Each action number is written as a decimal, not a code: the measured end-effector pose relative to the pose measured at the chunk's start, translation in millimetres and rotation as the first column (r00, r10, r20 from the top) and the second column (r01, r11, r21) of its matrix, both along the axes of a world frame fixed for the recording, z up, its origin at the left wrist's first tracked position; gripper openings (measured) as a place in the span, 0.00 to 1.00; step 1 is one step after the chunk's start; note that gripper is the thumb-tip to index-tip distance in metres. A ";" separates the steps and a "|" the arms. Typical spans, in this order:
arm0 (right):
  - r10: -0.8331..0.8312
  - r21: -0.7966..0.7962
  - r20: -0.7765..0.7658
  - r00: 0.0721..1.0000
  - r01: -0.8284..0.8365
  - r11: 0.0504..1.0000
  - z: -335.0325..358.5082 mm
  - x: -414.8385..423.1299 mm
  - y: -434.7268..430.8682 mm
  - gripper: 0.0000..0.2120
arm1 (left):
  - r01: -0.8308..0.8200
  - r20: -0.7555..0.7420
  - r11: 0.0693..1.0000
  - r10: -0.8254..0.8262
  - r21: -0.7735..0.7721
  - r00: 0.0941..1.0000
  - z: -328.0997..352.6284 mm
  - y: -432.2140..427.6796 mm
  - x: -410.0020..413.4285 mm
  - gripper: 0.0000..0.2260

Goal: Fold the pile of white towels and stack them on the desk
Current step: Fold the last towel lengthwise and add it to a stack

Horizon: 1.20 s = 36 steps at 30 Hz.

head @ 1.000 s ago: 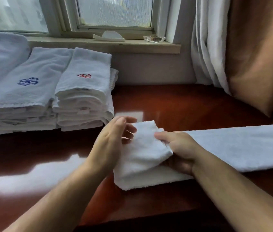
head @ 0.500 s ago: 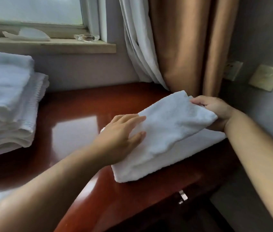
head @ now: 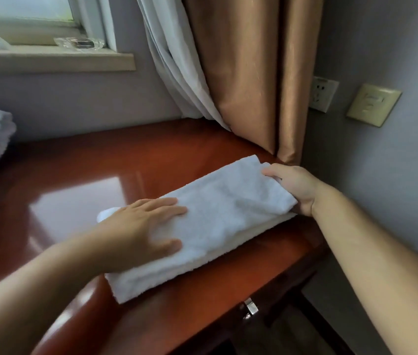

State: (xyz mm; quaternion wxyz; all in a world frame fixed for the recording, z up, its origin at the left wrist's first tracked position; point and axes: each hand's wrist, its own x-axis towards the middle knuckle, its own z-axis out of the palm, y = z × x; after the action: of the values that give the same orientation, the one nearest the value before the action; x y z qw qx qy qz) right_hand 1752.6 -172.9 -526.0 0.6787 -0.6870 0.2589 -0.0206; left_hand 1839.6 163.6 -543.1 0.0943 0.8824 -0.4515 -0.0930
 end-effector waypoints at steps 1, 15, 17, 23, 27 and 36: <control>0.029 0.023 0.012 1.000 -0.029 0.999 -2.2 3.8 15.7 0.10 | -0.011 -0.017 1.000 0.011 -0.002 1.000 2.9 17.9 3.5 0.30; -0.128 -0.261 -0.068 0.989 0.106 0.959 29.5 7.7 37.8 0.09 | -0.023 0.058 0.999 0.024 -0.031 0.998 21.0 25.2 -3.2 0.26; -0.151 -0.410 -0.152 0.977 0.077 0.909 25.0 6.0 32.3 0.09 | 0.003 0.049 1.000 -0.003 -0.005 0.999 14.2 21.1 -4.0 0.24; -0.170 -0.834 -0.311 0.935 -0.183 0.521 18.1 8.6 30.1 0.14 | -0.032 0.091 0.998 0.037 -0.050 0.995 3.4 23.4 -2.6 0.32; -0.142 -0.986 0.047 0.989 0.069 0.149 23.5 14.2 60.9 0.10 | -0.038 0.122 0.999 0.035 0.023 0.992 -1.1 23.8 -4.8 0.40; 0.155 -0.868 -0.441 0.884 -0.464 0.175 -28.2 12.1 95.4 0.43 | 0.001 0.089 0.996 -0.009 0.094 0.996 -10.4 37.1 -5.1 0.39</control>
State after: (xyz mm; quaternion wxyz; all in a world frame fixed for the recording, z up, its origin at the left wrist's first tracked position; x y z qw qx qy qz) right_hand 1764.6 -77.5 -554.2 0.0659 -0.9881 0.1286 0.0531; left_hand 1834.5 200.7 -553.4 0.0322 0.8880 -0.4526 -0.0747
